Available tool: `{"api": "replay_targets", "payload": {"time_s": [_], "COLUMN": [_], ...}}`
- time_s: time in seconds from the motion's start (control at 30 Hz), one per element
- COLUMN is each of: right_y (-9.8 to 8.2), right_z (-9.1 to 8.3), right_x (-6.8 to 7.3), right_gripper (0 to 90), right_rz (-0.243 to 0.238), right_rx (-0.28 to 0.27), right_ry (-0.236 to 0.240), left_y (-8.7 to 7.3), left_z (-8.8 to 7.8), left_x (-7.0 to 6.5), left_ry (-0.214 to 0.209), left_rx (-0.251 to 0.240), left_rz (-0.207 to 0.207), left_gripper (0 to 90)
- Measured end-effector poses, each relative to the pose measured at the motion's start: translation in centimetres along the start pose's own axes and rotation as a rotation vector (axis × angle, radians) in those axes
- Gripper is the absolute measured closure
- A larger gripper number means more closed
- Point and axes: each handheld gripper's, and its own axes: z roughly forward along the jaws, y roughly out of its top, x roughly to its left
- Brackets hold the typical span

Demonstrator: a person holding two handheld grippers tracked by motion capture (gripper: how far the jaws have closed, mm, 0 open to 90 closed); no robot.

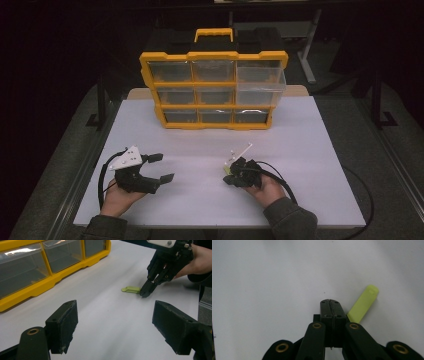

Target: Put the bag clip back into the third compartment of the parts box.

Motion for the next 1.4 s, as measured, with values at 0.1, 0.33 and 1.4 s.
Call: {"api": "replay_targets", "payload": {"time_s": [0.1, 0.33, 1.4], "right_y": [-0.2, -0.8, -0.2], "right_z": [-0.2, -0.9, -1.5], "right_x": [-0.2, -0.9, -1.9], "right_gripper": [88.6, 88.6, 59.8], "right_rz": [0.011, 0.040, 0.084], "right_rx": [-0.003, 0.000, -0.054], "right_ry": [-0.004, -0.019, -0.087], "left_y": [0.0, -0.1, -0.1], "left_z": [-0.1, 0.0, 0.3], "left_x": [0.0, 0.0, -0.3], "left_ry": [0.003, 0.005, 0.012], "left_rx": [0.002, 0.006, 0.035], "left_rz": [-0.001, 0.005, 0.021], "left_gripper": [20.6, 20.6, 19.7]}}
